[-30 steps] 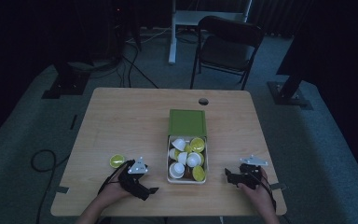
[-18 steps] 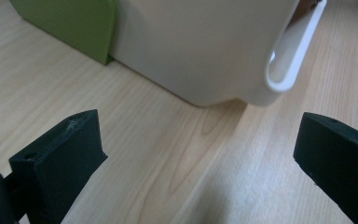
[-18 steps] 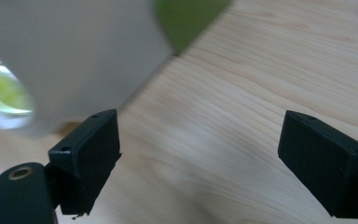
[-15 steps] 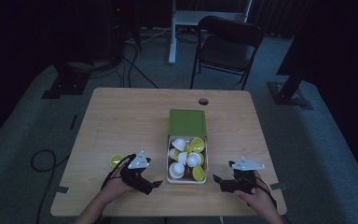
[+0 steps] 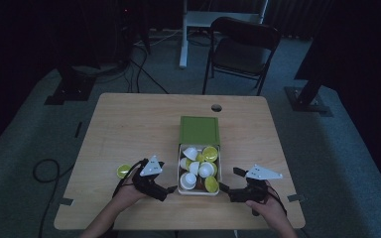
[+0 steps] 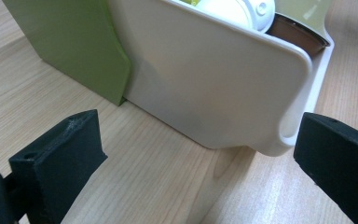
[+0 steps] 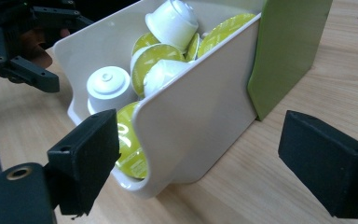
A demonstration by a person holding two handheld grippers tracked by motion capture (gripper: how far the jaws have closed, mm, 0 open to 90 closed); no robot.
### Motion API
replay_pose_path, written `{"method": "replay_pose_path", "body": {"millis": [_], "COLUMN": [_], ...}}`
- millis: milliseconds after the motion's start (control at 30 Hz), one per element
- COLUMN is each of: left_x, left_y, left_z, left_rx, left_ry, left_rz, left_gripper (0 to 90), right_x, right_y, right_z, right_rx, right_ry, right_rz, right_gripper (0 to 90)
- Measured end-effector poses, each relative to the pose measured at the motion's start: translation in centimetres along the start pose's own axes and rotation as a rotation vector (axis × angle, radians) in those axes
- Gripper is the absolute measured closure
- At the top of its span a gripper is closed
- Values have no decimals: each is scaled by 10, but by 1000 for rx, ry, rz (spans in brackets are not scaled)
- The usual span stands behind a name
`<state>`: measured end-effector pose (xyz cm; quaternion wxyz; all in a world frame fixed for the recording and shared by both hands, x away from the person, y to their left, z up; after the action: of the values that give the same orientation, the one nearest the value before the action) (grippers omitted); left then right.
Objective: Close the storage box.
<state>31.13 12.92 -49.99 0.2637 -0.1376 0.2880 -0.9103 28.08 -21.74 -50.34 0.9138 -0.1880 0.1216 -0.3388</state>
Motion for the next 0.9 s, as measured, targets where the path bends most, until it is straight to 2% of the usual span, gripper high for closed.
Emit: {"method": "replay_pose_path", "body": {"millis": [200,567,900], "left_x": [-2,-4,-7], "left_y": [2,10,16], "left_z": [5,6,10], "left_rx": [27,19,27], "left_ry": [-13,-24,-43], "left_rz": [-3,-21,-31], "left_gripper": [12,12,12], "right_x": [4,9,14], "right_y": [5,9,10], "right_z": [-2,-5,-5], "right_rx": [1,0,3], "right_ry": [-6,19,38], "right_rz": [2,32,12], "right_gripper": [121,113,111]}}
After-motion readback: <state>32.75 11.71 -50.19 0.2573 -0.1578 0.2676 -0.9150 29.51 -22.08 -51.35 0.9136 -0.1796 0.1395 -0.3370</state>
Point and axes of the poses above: each handheld gripper's, and its own axes: y roughly forward along the jaws, z roughly out of its top, x roughly to its right, the point moved 1 cm from there along y, roughly forward along the jaws, and after that the axes turned 6 degrees about -y, right-handed, at the moved point
